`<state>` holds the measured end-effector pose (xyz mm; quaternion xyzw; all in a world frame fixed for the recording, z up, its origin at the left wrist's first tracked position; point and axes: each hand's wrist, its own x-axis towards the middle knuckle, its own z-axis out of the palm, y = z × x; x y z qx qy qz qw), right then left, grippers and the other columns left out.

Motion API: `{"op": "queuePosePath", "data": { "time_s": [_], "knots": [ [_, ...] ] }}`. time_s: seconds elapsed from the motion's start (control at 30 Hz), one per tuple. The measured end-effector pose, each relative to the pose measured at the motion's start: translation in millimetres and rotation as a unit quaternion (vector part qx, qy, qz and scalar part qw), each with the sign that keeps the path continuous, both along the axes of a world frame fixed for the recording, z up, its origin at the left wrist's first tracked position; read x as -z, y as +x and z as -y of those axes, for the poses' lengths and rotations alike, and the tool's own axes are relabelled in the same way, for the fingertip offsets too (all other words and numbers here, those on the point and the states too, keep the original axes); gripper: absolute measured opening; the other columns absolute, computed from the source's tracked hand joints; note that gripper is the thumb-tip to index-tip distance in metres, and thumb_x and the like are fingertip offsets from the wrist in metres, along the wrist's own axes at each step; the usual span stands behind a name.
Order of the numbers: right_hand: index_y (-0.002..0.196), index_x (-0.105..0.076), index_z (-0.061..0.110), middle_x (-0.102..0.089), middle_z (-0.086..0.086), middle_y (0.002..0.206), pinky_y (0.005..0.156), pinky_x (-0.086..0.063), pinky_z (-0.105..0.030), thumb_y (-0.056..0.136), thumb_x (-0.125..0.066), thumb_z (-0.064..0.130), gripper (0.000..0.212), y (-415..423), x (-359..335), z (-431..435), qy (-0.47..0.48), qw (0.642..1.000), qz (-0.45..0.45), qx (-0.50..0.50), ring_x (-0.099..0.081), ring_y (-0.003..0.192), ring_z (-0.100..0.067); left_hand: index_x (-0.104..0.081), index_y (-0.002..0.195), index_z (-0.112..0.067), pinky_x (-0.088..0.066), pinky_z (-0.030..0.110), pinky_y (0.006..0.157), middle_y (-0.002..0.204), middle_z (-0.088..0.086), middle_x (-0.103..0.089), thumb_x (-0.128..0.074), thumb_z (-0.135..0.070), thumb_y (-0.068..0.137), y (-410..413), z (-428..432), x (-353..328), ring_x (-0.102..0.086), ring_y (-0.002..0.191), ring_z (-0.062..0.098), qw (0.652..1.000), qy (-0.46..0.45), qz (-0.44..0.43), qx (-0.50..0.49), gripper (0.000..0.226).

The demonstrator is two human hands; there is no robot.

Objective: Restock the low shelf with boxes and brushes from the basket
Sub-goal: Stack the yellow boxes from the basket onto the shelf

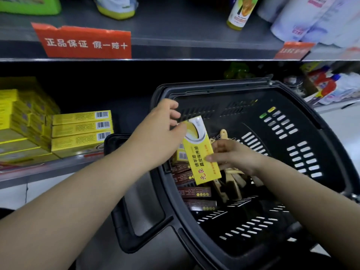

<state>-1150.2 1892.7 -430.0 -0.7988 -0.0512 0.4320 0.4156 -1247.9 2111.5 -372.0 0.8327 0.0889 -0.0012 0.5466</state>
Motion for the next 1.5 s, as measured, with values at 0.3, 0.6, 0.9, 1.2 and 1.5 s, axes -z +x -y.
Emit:
{"op": "queuePosePath", "data": {
  "time_s": [0.3,0.6,0.9,1.2,1.5],
  "knots": [
    [0.087,-0.054,0.012,-0.059,0.002,0.078,0.063,-0.051,-0.025,0.073,-0.072,0.045,0.041,-45.7,-74.9,-33.6,0.163,0.964,0.172,-0.120,-0.059,0.072,-0.012,-0.033,0.137,-0.022,-0.049,0.037,0.095,0.119,-0.011,-0.057,-0.067,-0.071,0.056,-1.1,28.1,-1.5,-0.059,0.107,0.008,0.959,-0.247,-0.141,-0.008,0.100],
    [0.130,-0.045,0.013,-0.050,-0.001,0.119,0.085,-0.043,-0.022,0.091,-0.057,0.030,0.044,4.1,44.3,-14.2,-0.277,0.904,0.240,-0.219,-0.055,0.106,-0.021,-0.063,0.110,-0.033,-0.058,0.033,0.063,0.092,-0.007,-0.075,-0.072,-0.060,0.049,4.0,5.5,-13.2,-0.072,0.081,0.015,0.938,-0.317,-0.131,-0.046,0.068],
    [0.144,-0.012,0.009,-0.035,-0.016,0.137,0.090,-0.044,-0.040,0.091,-0.048,0.017,0.064,-8.8,127.6,-13.3,-0.418,0.770,0.346,-0.336,-0.041,0.122,-0.032,-0.075,0.062,-0.038,-0.054,0.027,0.044,0.075,-0.002,-0.075,-0.064,-0.054,0.070,3.6,-3.9,-9.8,-0.072,0.064,0.015,0.921,-0.350,-0.164,-0.046,0.021],
    [0.131,-0.030,0.013,-0.044,-0.009,0.128,0.066,-0.034,-0.036,0.092,-0.043,0.013,0.041,3.4,140.4,-26.0,-0.405,0.732,0.429,-0.340,-0.047,0.113,-0.029,-0.072,0.052,-0.038,-0.050,0.022,0.041,0.059,-0.005,-0.071,-0.063,-0.049,0.076,6.8,-4.0,-11.3,-0.068,0.052,0.011,0.923,-0.347,-0.147,-0.081,0.028],
    [0.105,-0.058,0.027,-0.068,0.003,0.107,0.080,-0.054,-0.035,0.079,-0.072,0.021,0.030,7.0,3.0,-14.9,0.006,0.998,0.010,-0.060,-0.066,0.098,-0.019,-0.076,0.076,-0.026,-0.056,0.034,0.049,0.086,0.002,-0.075,-0.067,-0.049,0.076,3.1,-12.2,-20.4,-0.073,0.070,0.019,0.901,-0.401,-0.146,-0.081,0.025]
  ]
}}
